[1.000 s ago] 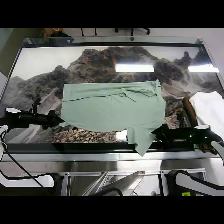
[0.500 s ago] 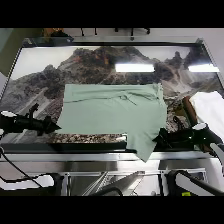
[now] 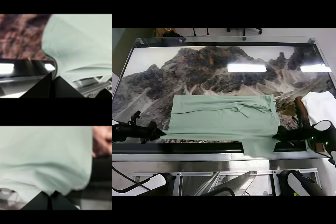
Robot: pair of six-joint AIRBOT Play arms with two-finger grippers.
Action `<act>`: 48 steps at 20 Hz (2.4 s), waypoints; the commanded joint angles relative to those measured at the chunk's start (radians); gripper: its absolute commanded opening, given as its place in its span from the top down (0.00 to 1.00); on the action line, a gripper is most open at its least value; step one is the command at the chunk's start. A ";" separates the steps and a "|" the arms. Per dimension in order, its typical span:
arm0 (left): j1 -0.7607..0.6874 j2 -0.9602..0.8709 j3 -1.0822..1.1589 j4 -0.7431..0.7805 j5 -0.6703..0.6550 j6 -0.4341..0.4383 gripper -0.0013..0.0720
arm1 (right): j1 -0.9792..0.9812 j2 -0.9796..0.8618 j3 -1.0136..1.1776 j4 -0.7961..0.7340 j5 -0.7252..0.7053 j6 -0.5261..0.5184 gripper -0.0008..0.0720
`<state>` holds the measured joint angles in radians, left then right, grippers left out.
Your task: Fold the shirts.
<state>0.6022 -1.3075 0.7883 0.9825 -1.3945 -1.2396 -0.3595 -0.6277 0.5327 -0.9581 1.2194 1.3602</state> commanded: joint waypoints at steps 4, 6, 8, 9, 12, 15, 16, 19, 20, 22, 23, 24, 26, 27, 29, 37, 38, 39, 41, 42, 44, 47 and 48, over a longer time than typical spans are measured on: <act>-0.216 -0.005 0.266 -0.040 0.142 -0.021 0.97 | 0.015 -0.235 0.270 0.414 -0.204 -0.352 0.96; -0.260 -0.079 0.367 -0.040 0.168 -0.054 0.97 | 0.042 -0.363 0.353 0.469 -0.263 -0.417 0.96; -0.303 -0.180 0.452 -0.039 0.169 -0.055 0.97 | 0.073 -0.487 0.433 0.478 -0.305 -0.453 0.96; -0.320 -0.234 0.490 -0.034 0.175 -0.055 0.97 | 0.091 -0.546 0.469 0.484 -0.327 -0.474 0.96; -0.351 -0.398 0.591 -0.032 0.183 -0.060 0.97 | 0.126 -0.681 0.546 0.491 -0.377 -0.523 0.96; -0.350 -0.507 0.639 -0.033 0.176 -0.071 0.96 | 0.122 -0.730 0.571 0.490 -0.378 -0.525 0.95; -0.350 -0.530 0.650 -0.033 0.170 -0.071 0.96 | 0.115 -0.728 0.571 0.489 -0.377 -0.547 0.95; -0.350 -0.552 0.690 -0.034 0.138 -0.071 0.04 | 0.070 -0.697 0.588 0.471 -0.332 -0.579 0.43; -0.350 -0.552 0.711 -0.034 0.109 -0.071 0.03 | 0.043 -0.682 0.607 0.434 -0.282 -0.578 0.36; -0.350 -0.552 0.773 -0.033 0.031 -0.073 0.03 | -0.007 -0.661 0.627 0.356 -0.219 -0.533 0.09; -0.350 -0.552 0.808 -0.033 -0.008 -0.082 0.03 | -0.028 -0.659 0.626 0.329 -0.207 -0.505 0.04; -0.350 -0.552 0.840 -0.035 -0.037 -0.102 0.03 | -0.047 -0.666 0.626 0.312 -0.186 -0.492 0.04; -0.351 -0.552 0.896 -0.043 -0.087 -0.135 0.03 | -0.070 -0.699 0.626 0.311 -0.137 -0.491 0.04; -0.351 -0.552 0.920 -0.043 -0.112 -0.143 0.03 | -0.074 -0.720 0.626 0.311 -0.116 -0.492 0.04; -0.356 -0.552 0.956 -0.042 -0.145 -0.158 0.03 | -0.071 -0.766 0.626 0.314 -0.071 -0.492 0.04; -0.496 -0.552 0.985 -0.043 -0.115 -0.164 0.03 | 0.052 -0.855 0.629 0.372 -0.125 -0.550 0.41; -0.529 -0.552 0.985 -0.043 -0.099 -0.165 0.03 | 0.061 -0.855 0.639 0.373 -0.127 -0.550 0.61; -0.560 -0.552 0.985 -0.043 -0.086 -0.164 0.07 | 0.066 -0.855 0.658 0.373 -0.114 -0.550 0.87; -0.635 -0.552 0.985 -0.042 -0.050 -0.164 0.81 | 0.067 -0.842 0.719 0.376 -0.053 -0.543 0.96; -0.671 -0.552 0.984 -0.043 -0.017 -0.164 0.96 | 0.067 -0.825 0.753 0.376 -0.024 -0.524 0.96; -0.765 -0.553 0.955 -0.042 0.079 -0.164 0.96 | 0.067 -0.766 0.825 0.375 0.032 -0.473 0.96; -0.925 -0.554 0.848 -0.041 0.319 -0.164 0.96 | 0.062 -0.666 0.943 0.375 0.135 -0.388 0.96; -0.983 -0.554 0.805 -0.043 0.443 -0.166 0.96 | 0.062 -0.640 0.984 0.375 0.178 -0.364 0.96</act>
<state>-0.2428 -1.8606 1.6768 0.9390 -1.2201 -1.4040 -0.2966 -1.3407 1.4151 -0.5907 1.2812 0.9173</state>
